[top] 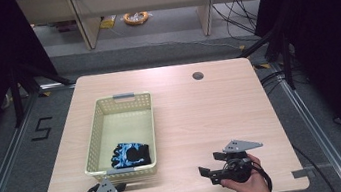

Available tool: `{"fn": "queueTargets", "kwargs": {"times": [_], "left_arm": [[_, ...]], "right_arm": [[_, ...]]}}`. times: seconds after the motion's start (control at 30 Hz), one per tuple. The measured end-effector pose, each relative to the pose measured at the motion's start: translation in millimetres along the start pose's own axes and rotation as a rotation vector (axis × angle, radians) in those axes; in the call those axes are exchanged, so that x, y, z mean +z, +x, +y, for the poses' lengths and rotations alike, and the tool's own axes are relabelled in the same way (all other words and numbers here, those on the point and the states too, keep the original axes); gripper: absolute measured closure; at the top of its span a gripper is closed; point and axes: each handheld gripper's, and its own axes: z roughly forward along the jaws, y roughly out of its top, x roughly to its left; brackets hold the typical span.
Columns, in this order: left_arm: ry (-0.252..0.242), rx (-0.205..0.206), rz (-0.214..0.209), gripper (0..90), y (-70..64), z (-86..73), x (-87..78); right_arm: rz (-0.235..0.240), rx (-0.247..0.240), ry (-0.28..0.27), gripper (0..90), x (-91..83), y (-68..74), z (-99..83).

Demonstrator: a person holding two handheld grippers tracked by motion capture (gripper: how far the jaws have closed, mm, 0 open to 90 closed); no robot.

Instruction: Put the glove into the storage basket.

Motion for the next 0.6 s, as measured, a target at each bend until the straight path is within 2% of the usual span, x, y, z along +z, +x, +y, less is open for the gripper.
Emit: {"fn": "queueTargets", "kwargs": {"times": [0.03,0.07,0.1,0.13,0.17,0.2,0.23,0.27,0.3,0.33,0.37,0.4,0.43,0.47,0.5,0.53,0.57,0.6], "left_arm": [[0.001,0.0,0.0,22.2,0.1,0.0,0.0],[0.001,0.0,0.0,22.2,0.1,0.0,0.0],[0.002,0.0,0.0,22.1,0.0,0.0,0.0],[-0.004,-0.001,0.004,22.1,-0.3,-0.2,0.4],[0.011,0.015,0.009,22.1,1.0,-0.1,-0.3],[0.021,0.026,0.01,22.1,1.8,0.0,-0.8],[-0.002,-0.001,0.004,22.1,-0.1,-0.3,0.6],[-0.002,0.0,0.004,22.0,-0.1,-0.3,0.6],[-0.001,0.0,0.004,22.0,0.0,-0.3,0.6],[0.0,0.0,0.004,22.0,-0.1,-0.4,0.6],[0.0,0.0,0.004,21.9,-0.1,-0.4,0.7],[0.014,0.014,0.009,21.9,1.1,-0.3,0.1],[0.031,0.034,0.01,21.8,2.5,-0.1,-0.9],[0.031,0.033,0.012,21.7,2.6,-0.2,-0.8],[0.027,0.029,0.016,21.4,2.4,-0.3,-0.1],[0.046,0.033,0.002,21.2,3.2,0.4,-1.5],[0.042,0.032,0.004,21.2,3.0,0.1,-0.9],[0.051,0.029,0.001,20.9,2.6,0.0,-1.3]], "right_arm": [[-0.009,-0.033,-0.012,20.3,-0.5,-2.5,-0.6],[-0.009,0.004,0.0,20.3,-1.4,0.6,-1.6],[-0.014,-0.037,0.0,20.3,-1.4,-2.2,-1.6],[-0.004,-0.025,-0.004,20.3,-1.5,-2.1,-2.8],[-0.004,-0.008,0.006,20.3,-2.2,-0.5,-3.9],[-0.011,-0.031,0.0,20.3,-2.6,-2.2,-4.8],[-0.017,-0.019,0.0,20.3,-3.5,-0.7,-6.0],[-0.009,0.002,0.01,20.3,-3.7,0.6,-7.2],[-0.021,-0.025,0.008,20.3,-5.0,-0.9,-8.1],[-0.009,0.002,0.013,20.3,-5.0,0.6,-9.1],[-0.009,-0.021,0.01,20.2,-5.5,-1.9,-10.1],[-0.008,-0.022,0.007,20.2,-5.8,-1.6,-11.2],[-0.014,0.006,0.008,20.2,-6.9,1.4,-12.9],[-0.029,-0.039,0.011,20.1,-8.0,-1.4,-13.2],[-0.025,-0.038,0.01,19.8,-7.9,-1.8,-14.9],[-0.019,-0.003,0.016,19.3,-8.6,1.0,-16.1],[-0.014,-0.019,0.011,18.5,-8.3,-0.8,-17.2],[-0.026,0.004,0.018,17.9,-10.0,1.8,-18.2]]}}
